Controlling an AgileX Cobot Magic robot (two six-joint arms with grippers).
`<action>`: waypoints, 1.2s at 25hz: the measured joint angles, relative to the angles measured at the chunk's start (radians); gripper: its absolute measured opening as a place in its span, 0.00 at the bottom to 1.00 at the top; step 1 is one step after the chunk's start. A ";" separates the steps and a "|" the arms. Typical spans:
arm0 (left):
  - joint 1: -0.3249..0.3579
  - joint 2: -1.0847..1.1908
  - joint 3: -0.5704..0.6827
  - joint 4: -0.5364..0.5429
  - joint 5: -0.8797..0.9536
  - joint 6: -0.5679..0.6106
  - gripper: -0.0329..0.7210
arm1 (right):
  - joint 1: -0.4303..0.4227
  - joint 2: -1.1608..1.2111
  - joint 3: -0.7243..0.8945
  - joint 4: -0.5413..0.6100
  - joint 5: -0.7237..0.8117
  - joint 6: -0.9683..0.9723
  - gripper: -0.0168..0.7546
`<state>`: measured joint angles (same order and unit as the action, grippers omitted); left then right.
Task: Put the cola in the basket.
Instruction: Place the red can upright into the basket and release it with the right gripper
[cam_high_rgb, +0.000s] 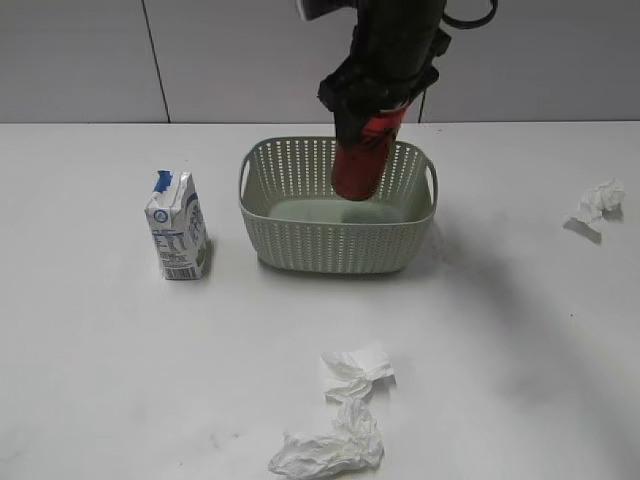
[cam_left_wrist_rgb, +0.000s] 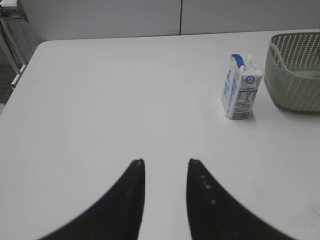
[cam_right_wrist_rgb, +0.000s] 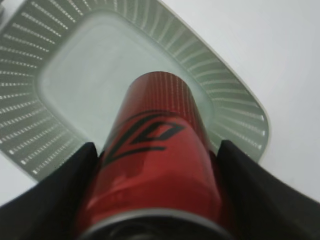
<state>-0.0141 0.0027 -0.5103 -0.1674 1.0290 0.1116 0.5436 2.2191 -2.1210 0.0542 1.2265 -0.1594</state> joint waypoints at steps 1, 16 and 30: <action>0.000 0.000 0.000 0.000 0.000 0.000 0.35 | 0.000 0.012 -0.001 -0.004 0.000 -0.001 0.70; 0.000 0.000 0.000 0.000 0.000 0.000 0.35 | 0.000 0.092 -0.003 0.043 -0.001 -0.011 0.70; 0.000 0.000 0.000 0.000 0.000 0.000 0.35 | 0.000 0.094 -0.005 0.061 -0.003 -0.034 0.79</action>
<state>-0.0141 0.0027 -0.5103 -0.1674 1.0290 0.1116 0.5436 2.3127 -2.1263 0.1155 1.2233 -0.1935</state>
